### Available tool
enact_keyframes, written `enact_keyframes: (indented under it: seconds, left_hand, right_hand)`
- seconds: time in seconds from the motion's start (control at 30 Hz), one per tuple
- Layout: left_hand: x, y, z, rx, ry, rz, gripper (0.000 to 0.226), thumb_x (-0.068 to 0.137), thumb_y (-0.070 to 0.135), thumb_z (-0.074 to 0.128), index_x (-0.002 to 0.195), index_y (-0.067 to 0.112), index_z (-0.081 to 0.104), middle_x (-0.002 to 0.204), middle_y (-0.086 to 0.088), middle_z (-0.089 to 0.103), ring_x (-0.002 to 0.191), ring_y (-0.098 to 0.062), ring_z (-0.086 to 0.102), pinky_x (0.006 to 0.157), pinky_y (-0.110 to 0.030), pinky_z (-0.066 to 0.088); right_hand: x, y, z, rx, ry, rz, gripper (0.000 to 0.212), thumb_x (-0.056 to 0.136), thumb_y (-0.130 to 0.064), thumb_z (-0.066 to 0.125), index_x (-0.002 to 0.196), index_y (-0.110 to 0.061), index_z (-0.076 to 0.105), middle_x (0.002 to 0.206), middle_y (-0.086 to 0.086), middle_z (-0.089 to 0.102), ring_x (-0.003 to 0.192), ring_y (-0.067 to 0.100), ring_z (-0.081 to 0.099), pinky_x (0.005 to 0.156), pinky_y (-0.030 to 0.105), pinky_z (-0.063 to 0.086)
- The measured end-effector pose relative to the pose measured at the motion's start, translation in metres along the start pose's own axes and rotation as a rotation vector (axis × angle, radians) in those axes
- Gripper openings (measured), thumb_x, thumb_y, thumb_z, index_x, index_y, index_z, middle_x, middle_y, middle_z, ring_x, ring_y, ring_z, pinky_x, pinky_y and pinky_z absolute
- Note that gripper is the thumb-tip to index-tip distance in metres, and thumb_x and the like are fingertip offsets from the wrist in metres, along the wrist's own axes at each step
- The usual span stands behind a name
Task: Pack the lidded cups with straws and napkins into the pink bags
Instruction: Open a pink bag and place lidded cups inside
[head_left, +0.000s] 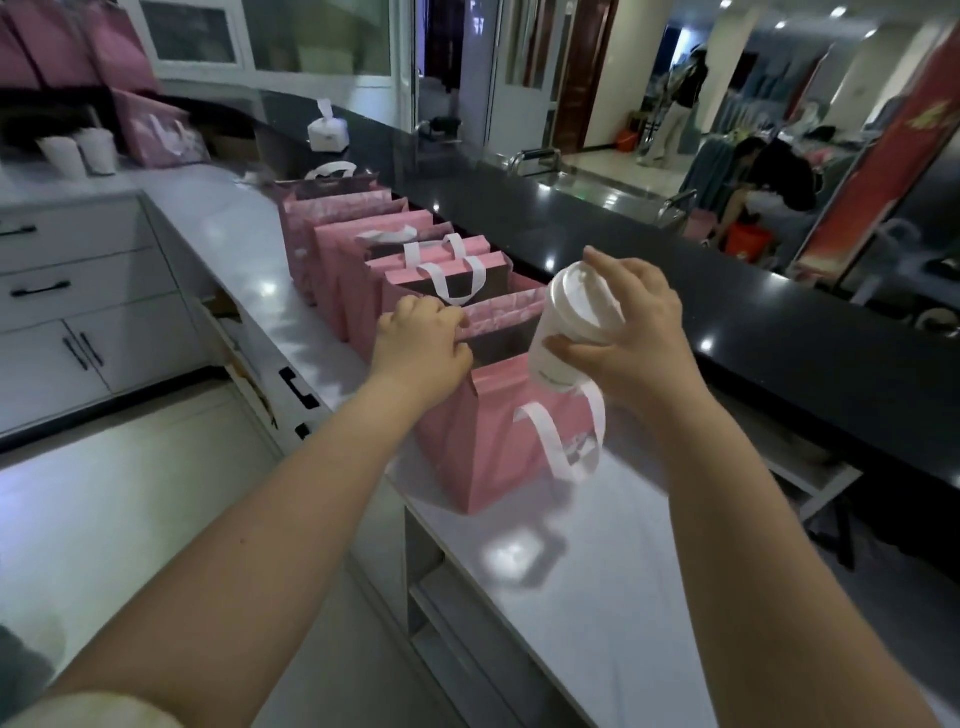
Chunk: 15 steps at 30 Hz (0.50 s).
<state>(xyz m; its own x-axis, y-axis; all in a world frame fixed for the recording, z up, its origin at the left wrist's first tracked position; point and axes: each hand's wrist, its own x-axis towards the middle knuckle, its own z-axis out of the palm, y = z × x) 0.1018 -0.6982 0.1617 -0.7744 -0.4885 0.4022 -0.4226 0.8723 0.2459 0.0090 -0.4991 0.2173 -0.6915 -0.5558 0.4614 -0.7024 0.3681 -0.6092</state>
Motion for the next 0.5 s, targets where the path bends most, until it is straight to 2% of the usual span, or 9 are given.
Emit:
enact_keyframes:
  seconds: [0.17,0.37,0.5]
  left_hand:
    - [0.042,-0.012,0.018,0.021,-0.057,0.054,0.032,0.089,0.03,0.055,0.12,0.026,0.063,0.122,0.001,0.059,0.119,-0.025,0.045,0.096,-0.039,0.035]
    - [0.084,-0.022,0.05,0.042,-0.137,0.207,0.033,0.09,0.04,0.055,0.121,0.031,0.062,0.125,0.006,0.059,0.12,-0.022,0.044,0.097,-0.04,0.033]
    - [0.108,-0.018,0.068,0.044,-0.215,0.323,0.039,0.089,0.044,0.053,0.127,0.033,0.056,0.123,0.005,0.058,0.116,-0.022,0.044,0.097,-0.042,0.032]
  right_hand:
    - [0.049,0.011,0.017,-0.005,-0.013,-0.015,0.087,0.071,-0.031,0.084,0.145,-0.038,0.038,0.14,-0.008,0.032,0.127,0.016,0.025,0.1,0.026,0.023]
    - [0.08,0.033,0.045,-0.018,0.011,0.019,0.088,0.07,-0.036,0.084,0.144,-0.041,0.036,0.138,-0.012,0.031,0.124,0.011,0.024,0.1,0.029,0.028]
    - [0.087,0.041,0.056,-0.069,0.067,0.088,0.086,0.071,-0.036,0.083,0.144,-0.041,0.036,0.138,-0.011,0.031,0.125,0.014,0.025,0.102,0.033,0.032]
